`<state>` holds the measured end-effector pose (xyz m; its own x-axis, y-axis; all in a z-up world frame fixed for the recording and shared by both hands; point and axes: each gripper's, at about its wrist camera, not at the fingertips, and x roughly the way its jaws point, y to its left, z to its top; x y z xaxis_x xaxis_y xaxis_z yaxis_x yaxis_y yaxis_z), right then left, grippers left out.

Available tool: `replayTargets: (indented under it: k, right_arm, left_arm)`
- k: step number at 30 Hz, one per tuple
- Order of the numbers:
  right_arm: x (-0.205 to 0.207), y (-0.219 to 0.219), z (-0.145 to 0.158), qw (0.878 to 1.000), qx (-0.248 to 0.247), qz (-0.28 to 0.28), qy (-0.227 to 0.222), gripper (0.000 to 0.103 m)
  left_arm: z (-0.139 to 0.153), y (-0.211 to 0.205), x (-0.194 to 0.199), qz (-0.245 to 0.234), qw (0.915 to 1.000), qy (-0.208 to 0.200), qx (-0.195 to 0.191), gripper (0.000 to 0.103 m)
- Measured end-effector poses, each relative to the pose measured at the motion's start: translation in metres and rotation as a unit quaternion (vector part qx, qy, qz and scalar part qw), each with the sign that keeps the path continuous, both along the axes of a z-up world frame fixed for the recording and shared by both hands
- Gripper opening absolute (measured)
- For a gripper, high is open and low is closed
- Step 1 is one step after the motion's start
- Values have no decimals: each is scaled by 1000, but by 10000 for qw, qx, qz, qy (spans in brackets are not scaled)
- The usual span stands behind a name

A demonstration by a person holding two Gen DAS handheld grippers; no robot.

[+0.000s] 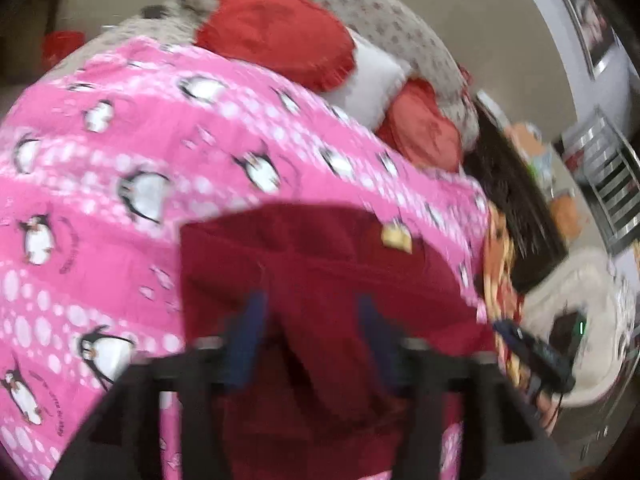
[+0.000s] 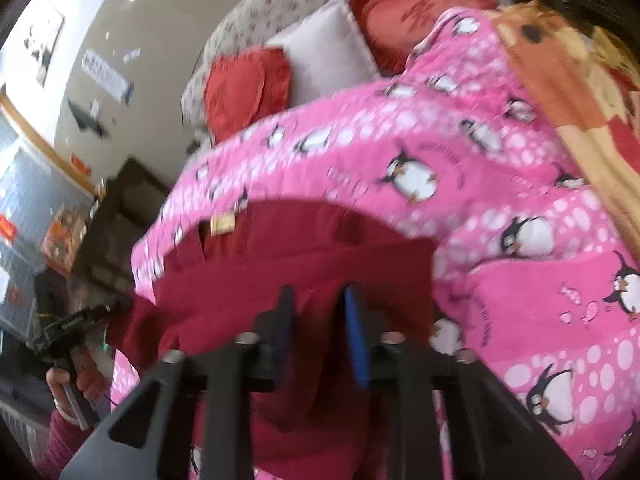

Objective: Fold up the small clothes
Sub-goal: 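Lift the hem with both tools and fold it toward the collar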

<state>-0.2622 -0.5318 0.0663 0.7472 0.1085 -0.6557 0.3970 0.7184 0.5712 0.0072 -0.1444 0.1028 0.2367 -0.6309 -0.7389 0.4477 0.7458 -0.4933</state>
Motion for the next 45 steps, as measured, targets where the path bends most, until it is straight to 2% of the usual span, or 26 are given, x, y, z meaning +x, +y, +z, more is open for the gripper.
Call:
replayTargets:
  k: [3,6,7,8,10,11,13,15,16,17,18,24,27,28,30,31,32,33,38,42,43,44,45]
  right_arm:
    - [-20,-7,9,9996,75,-34,-264,13]
    - [-39,13,14,9980,-526,362,-5,13]
    - [-43,19,14,9968,-650,456,53,13]
    - [-48,24,11,9964,-614,575,55,13]
    - [-60,29,5,9961,-19,862,-212,13]
    - [-62,31,4,9949,226,927,-318,13]
    - [-60,36,6,9946,247,936,-378,16]
    - [-53,41,7,9946,226,919,-416,30]
    - [-47,42,4,9947,286,908,-384,32]
    - [-42,43,2,9950,317,894,-314,33]
    - [-38,44,-1,9954,329,871,-224,33]
    - [-34,40,-6,9957,487,727,-291,34]
    - [-29,37,-6,9950,592,732,-347,35]
    - [-26,38,-7,9945,642,762,-332,35]
    - [-16,41,-12,9925,752,926,-258,32]
    - [-10,43,-14,9916,750,1036,-216,24]
    - [-6,44,-12,9915,654,1094,-259,4]
    - [-5,44,-9,9922,561,1058,-339,0]
    - [5,19,5,9922,668,541,-905,0]
    - [25,-4,2,9927,738,101,-947,0]
    - [31,-9,-2,9931,748,7,-900,0]
    - [37,-12,-6,9933,782,-23,-851,0]
    - [45,-16,-11,9941,789,-56,-746,0]
  left_arm:
    - [14,12,0,-4,9996,-290,63,68]
    - [19,19,-15,-258,9975,-534,373,69]
    - [17,21,-25,-421,9948,-707,600,71]
    - [14,23,-30,-504,9929,-779,748,73]
    - [1,28,-42,-687,9900,-723,996,73]
    - [-4,32,-44,-715,9906,-634,983,73]
    - [-12,41,-47,-623,9950,-198,757,73]
    - [-12,49,-48,-524,9979,131,354,73]
    - [-9,52,-48,-441,9987,256,80,76]
    - [-7,52,-49,-380,9988,313,-66,84]
    - [-5,52,-50,-318,9987,373,-168,87]
    - [-2,32,-50,-258,9990,321,-153,90]
    - [-16,17,-47,-244,9980,563,-182,90]
    - [-22,8,-47,-356,9971,649,-152,87]
    - [-30,-11,-48,-655,9955,688,50,63]
    - [-32,-23,-48,-813,9941,676,223,32]
    - [-32,-30,-46,-888,9934,635,338,15]
    - [-31,-34,-45,-888,9937,569,370,15]
    - [-4,-48,-13,-456,9989,-24,140,14]
    - [-13,-59,17,-238,9996,105,124,15]
    - [-19,-60,24,-192,9994,286,59,23]
    - [-24,-58,30,-175,9989,435,-24,39]
    - [-28,-56,35,-115,9983,560,-105,48]
